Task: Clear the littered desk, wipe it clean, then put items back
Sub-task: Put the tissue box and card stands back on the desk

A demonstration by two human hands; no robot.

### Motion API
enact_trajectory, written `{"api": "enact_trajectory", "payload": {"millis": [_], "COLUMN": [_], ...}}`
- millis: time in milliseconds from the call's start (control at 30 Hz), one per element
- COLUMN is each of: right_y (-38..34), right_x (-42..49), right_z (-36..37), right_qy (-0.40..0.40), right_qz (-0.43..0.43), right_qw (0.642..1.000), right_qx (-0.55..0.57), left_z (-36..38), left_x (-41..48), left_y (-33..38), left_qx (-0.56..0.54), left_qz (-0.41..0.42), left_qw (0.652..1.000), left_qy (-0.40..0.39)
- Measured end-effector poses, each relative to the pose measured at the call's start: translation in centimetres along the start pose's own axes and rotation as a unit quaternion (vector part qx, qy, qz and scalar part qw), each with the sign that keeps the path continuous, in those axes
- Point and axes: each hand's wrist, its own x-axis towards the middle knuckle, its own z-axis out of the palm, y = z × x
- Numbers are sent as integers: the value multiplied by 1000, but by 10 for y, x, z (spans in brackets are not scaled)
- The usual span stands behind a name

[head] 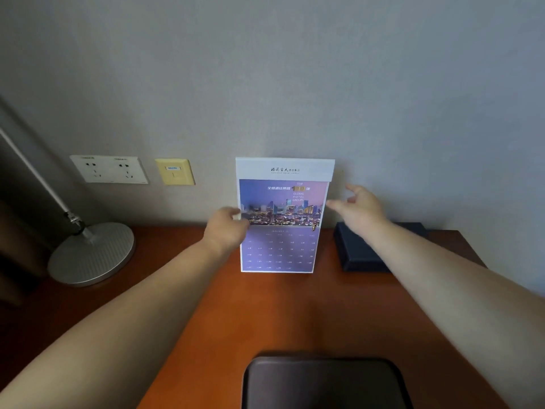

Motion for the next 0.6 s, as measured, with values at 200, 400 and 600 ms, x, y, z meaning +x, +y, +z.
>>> {"api": "enact_trajectory", "payload": {"millis": [200,400,600], "right_y": [54,58,42], "right_x": [-86,-125,-169], "right_z": [4,4,10], "right_qy": [-116,-211,-235], "right_qz": [-157,-159,-165], "right_qw": [941,931,935], "right_qx": [-275,-251,-206], "left_z": [15,10,-1], "left_x": [-77,-140,-198], "left_y": [-60,-78,-88], "left_qx": [316,342,330], "left_qz": [22,24,4], "left_qw": [928,928,940], "left_qy": [-196,-148,-85]}}
